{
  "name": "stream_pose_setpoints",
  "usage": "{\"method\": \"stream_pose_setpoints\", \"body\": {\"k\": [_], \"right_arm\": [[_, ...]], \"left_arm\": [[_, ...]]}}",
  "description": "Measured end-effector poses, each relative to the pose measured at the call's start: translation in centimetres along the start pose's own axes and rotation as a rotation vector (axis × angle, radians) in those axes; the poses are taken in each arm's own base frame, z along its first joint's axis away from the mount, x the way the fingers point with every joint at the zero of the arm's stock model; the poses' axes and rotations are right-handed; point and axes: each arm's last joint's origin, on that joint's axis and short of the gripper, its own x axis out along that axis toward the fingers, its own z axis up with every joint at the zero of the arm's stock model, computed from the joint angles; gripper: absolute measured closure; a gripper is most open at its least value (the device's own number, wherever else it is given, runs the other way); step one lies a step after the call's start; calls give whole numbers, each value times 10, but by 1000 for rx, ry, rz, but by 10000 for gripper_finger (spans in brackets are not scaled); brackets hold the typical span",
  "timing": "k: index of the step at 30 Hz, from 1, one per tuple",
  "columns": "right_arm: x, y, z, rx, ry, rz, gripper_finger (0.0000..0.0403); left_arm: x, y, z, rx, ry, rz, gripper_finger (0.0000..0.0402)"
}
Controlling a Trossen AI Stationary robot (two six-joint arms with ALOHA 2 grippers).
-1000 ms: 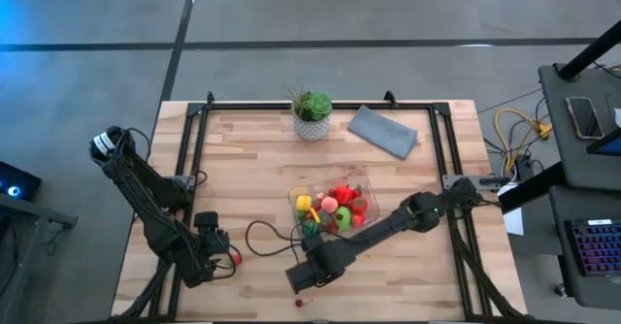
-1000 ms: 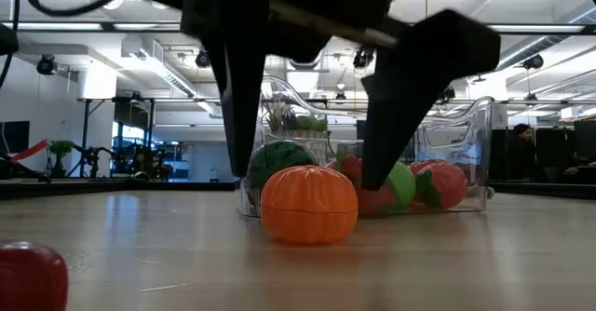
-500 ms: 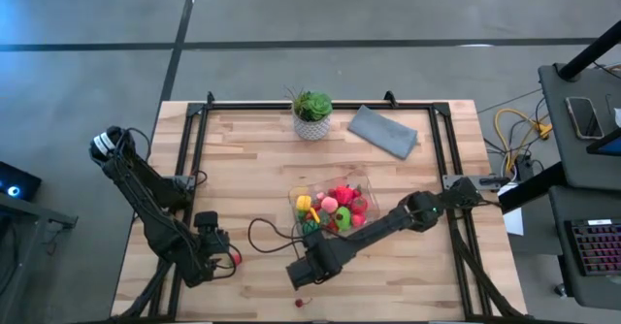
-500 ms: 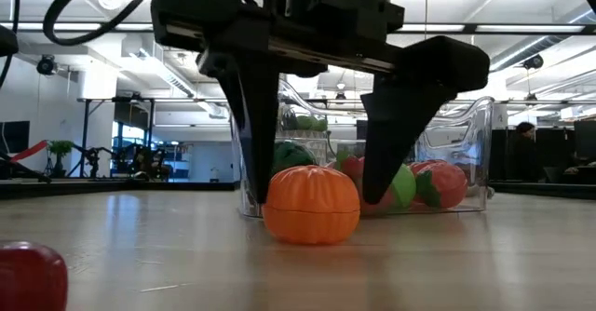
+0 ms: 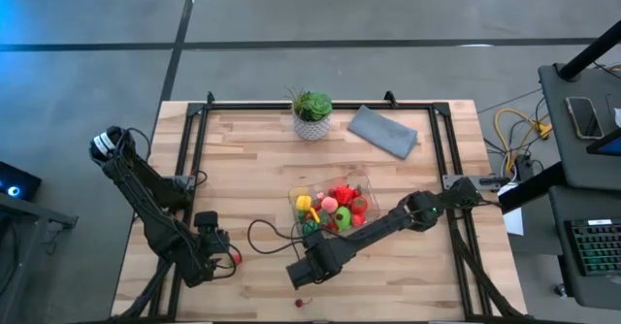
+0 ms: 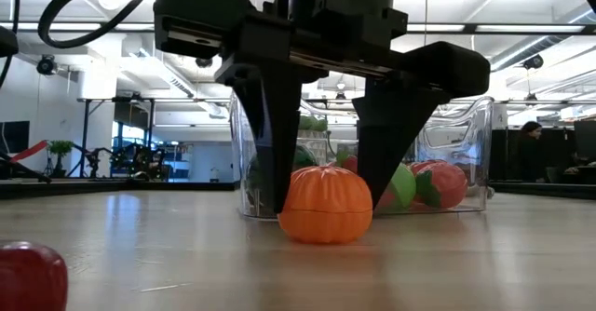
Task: Pick and placing Produce into tupperware
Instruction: Put the tangerine into the transparent bin
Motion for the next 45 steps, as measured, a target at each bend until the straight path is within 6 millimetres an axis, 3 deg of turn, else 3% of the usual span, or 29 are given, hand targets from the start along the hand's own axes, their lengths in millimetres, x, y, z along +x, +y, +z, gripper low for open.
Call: {"method": "stream_pose_setpoints", "body": {"k": [8,15,22,29,31,34,38,42,45], "right_arm": [[-1,0,-2,-9,0,1,155],[-19,5,-10,-53,1,62,159],[-74,-8,-14,-61,-76,88,159],[-155,-50,7,86,-353,110,158],[-166,-59,18,112,-386,115,157],[-160,-66,40,78,-355,54,157],[-128,-71,62,6,-261,-87,150],[-104,-77,70,31,-234,-168,122],[-102,-78,71,59,-240,-172,96]], "left_arm": [[0,0,0,0,0,1,136],[0,0,0,0,0,1,136],[0,0,0,0,-5,4,136],[0,0,0,-1,-8,4,136],[0,0,0,-2,-8,4,136],[0,0,0,-3,-10,1,136],[0,0,0,-5,-11,-1,136],[0,-1,1,-57,-11,-2,136],[0,-1,1,-102,-10,-2,136]]}}
